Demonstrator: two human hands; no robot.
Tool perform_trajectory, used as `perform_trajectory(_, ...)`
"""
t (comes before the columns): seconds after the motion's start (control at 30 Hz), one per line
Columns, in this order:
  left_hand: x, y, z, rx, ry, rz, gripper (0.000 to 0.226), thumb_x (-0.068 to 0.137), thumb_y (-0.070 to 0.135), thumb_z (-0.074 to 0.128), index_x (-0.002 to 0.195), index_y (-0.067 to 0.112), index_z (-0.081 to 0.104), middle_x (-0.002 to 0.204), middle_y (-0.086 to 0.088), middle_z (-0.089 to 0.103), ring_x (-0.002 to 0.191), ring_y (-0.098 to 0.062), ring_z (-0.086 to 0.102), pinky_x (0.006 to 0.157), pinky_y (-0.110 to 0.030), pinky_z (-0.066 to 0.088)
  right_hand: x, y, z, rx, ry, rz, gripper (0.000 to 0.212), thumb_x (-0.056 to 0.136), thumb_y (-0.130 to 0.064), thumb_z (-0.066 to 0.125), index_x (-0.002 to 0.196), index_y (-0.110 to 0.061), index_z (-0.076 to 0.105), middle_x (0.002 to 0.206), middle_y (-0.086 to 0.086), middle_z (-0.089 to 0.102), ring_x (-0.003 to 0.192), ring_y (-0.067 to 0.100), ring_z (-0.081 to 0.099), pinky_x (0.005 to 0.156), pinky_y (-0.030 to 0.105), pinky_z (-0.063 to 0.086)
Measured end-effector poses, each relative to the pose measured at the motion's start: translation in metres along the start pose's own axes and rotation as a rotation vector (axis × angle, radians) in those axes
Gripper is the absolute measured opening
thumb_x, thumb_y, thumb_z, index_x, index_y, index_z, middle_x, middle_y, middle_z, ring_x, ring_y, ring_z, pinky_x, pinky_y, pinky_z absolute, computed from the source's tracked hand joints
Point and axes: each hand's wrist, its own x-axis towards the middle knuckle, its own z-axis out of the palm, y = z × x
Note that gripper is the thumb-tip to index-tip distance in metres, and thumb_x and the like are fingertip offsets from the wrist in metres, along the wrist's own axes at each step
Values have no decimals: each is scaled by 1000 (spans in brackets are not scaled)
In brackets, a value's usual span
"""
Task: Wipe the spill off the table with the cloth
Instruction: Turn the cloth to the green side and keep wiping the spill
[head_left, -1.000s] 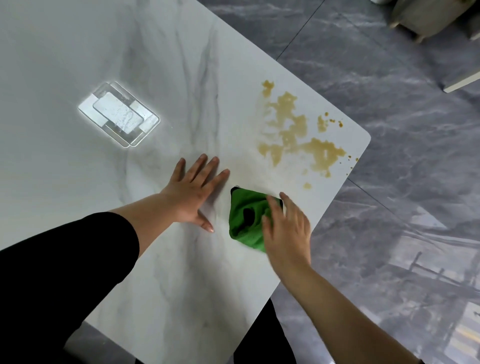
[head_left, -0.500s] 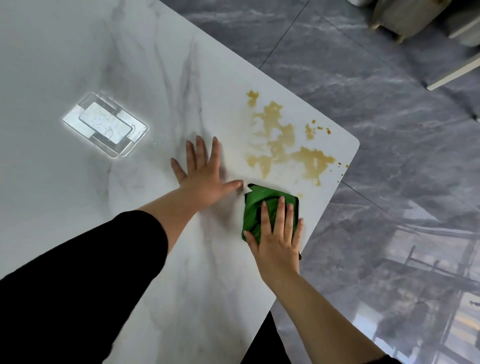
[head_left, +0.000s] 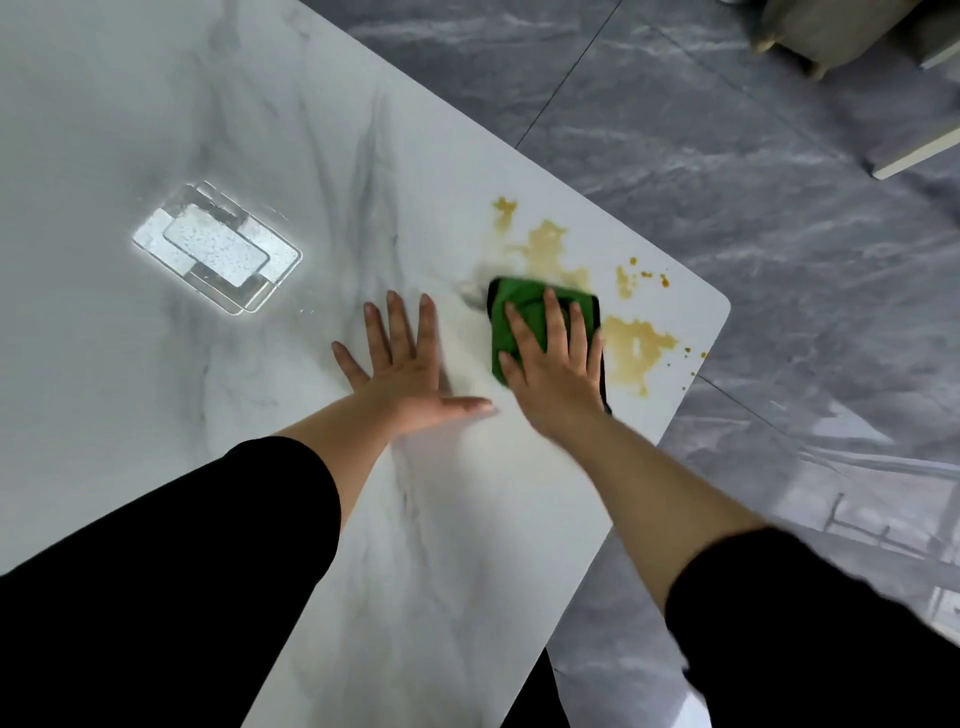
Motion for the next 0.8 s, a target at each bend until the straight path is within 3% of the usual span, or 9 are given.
perform_trajectory(0.13,-3,2,-2,48,0,-32,159,41,85,71,126,35,-53,137,-2,-59,126,-27,-53,101,-68,-21,45,-6,-21,16,-15,-19,55,99,-53,24,150,-44,5,161,-2,-14,146,26,-16,116,49,-10)
perform_trajectory(0.27,-5,5,-5,54,-16,-46,160,42,84,73,122,35,-56,116,4,-70,120,-26,-57,101,-69,-22,-17,-3,-3,56,-30,-22,56,99,-52,26,150,-45,4,160,-4,-15,145,23,-18,117,45,-10)
perform_trajectory(0.4,-7,6,-9,35,-57,-45,160,41,83,73,121,34,-57,113,4,-72,110,-24,-63,97,-68,-26,-67,-1,15,16,-122,-27,55,99,-53,23,146,-53,-6,158,-5,-19,141,20,-27,115,44,-16)
perform_trajectory(0.7,-5,4,-7,41,-39,-45,159,44,83,73,124,35,-55,114,4,-71,113,-24,-61,99,-67,-24,83,-42,-27,85,-56,25,51,99,-52,23,146,-54,4,160,-5,-18,145,25,-18,114,49,-13)
perform_trajectory(0.8,-5,4,-7,37,-41,-45,158,44,83,73,122,35,-56,113,4,-72,114,-25,-61,99,-67,-24,84,-41,-28,96,-69,8,50,100,-52,23,146,-55,4,159,-6,-18,145,24,-19,115,48,-13)
